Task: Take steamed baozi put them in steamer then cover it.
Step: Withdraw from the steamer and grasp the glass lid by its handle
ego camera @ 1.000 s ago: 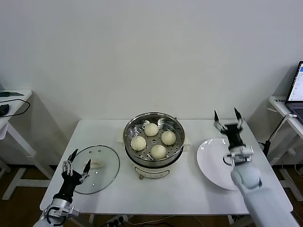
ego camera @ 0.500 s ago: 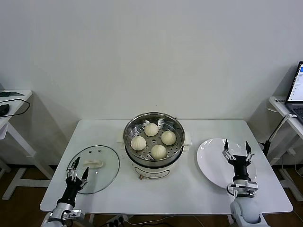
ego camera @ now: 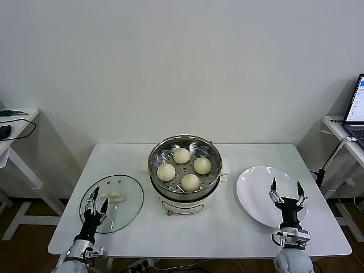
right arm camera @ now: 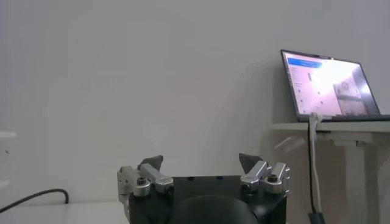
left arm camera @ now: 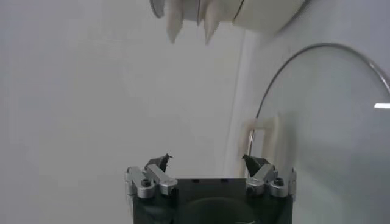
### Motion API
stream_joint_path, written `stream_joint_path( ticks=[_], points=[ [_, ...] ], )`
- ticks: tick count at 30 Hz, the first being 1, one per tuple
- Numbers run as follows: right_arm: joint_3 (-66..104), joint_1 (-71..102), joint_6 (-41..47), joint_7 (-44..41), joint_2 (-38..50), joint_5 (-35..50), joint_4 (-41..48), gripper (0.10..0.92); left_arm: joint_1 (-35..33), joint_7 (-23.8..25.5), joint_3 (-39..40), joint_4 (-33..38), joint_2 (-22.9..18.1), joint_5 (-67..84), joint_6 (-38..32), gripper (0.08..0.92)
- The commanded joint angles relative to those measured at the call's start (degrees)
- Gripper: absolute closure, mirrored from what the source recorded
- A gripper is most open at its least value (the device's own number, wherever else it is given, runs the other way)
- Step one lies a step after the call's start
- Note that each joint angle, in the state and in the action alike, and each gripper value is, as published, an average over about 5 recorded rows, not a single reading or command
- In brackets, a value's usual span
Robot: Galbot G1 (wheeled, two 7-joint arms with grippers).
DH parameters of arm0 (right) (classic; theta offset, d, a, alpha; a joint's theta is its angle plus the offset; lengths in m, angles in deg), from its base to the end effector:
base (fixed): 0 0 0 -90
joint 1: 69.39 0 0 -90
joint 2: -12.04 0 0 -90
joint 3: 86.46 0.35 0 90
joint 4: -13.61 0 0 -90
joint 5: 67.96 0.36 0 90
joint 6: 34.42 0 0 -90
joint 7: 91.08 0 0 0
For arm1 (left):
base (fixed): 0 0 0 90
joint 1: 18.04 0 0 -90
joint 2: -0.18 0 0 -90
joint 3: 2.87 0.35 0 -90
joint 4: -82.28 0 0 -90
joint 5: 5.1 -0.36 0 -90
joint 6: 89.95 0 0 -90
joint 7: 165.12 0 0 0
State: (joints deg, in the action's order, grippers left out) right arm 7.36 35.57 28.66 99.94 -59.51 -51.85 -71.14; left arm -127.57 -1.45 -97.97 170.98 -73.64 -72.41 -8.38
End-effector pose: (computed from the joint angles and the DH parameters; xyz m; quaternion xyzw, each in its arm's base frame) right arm 0.2537 -0.1438 -0.4360 0.1312 0.9883 -0.0269 0.0733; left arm 0.2258 0.1305 -0.4356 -0.0201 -0.7498 -0.6613 0.0076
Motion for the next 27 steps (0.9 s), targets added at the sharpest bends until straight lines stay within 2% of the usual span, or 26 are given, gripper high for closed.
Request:
stream_joint_path(
  ticks=[1,27],
  points=[
    [0.8,1.0,-0.3,0.1,-0.9,-0.7,0.0,0.203,2.4,-0.5,0.8,-2.9,-0.2,-1.5,1.3,0.177],
    [0.9,1.2,-0.4,0.1,-1.3,-2.0,-0.1,0.203,7.6,-0.3,2.8,-6.8,-0.8,-2.1,1.8,0.177]
  ],
)
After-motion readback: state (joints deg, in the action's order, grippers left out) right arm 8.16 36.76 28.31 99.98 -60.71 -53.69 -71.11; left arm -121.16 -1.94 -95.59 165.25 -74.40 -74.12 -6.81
